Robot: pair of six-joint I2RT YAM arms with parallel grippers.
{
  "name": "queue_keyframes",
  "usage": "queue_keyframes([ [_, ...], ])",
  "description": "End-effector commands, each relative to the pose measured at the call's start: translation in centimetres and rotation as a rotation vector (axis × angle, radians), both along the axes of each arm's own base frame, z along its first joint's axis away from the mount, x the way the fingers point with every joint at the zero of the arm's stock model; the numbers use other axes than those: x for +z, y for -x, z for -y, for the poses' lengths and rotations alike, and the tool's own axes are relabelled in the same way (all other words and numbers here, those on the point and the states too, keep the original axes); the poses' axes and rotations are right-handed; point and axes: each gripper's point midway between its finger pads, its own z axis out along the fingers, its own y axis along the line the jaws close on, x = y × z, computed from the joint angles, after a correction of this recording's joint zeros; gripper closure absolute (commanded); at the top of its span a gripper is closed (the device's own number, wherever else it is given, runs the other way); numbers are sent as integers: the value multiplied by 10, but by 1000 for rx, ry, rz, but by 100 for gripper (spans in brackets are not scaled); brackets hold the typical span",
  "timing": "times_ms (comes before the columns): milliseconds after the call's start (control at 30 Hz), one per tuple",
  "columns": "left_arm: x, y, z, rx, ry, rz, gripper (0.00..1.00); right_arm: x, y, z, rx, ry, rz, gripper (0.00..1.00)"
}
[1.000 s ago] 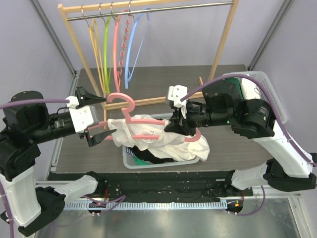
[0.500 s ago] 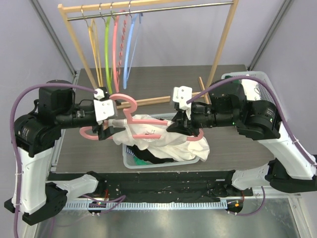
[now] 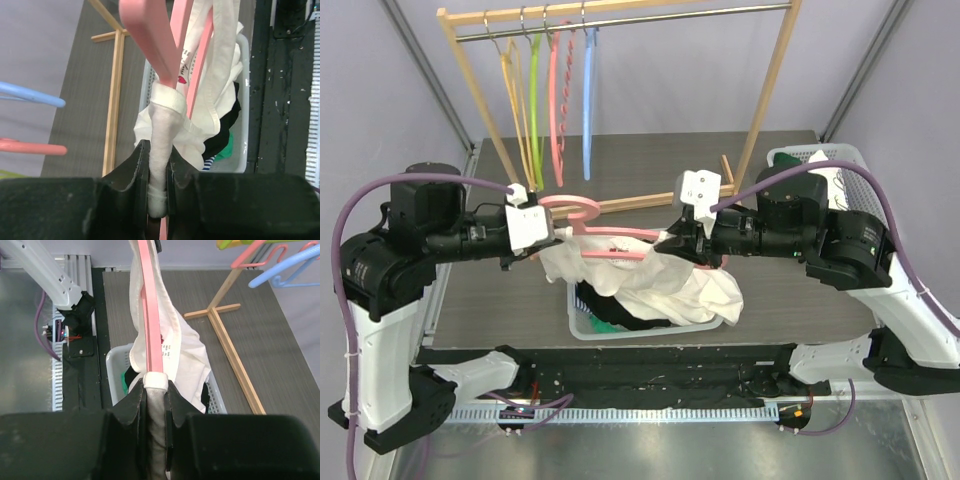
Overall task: Remove the tank top from the hanger
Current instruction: Pick up the hanger from the clothesline, then remove the tank top from the hanger.
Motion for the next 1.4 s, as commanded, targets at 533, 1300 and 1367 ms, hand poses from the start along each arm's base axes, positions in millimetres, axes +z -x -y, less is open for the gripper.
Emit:
queue_keyframes([
  [533,52,7,-54,262,10,198,98,0,-66,111,-753,-343,-3,0],
  [1300,38,12,-55,258,-5,160,98,-193,-87,118,-1043,-141,-470,0],
  [1367,37,11,-53,254,-5,157,98,-203,-81,122,-1065,-111,-516,0],
])
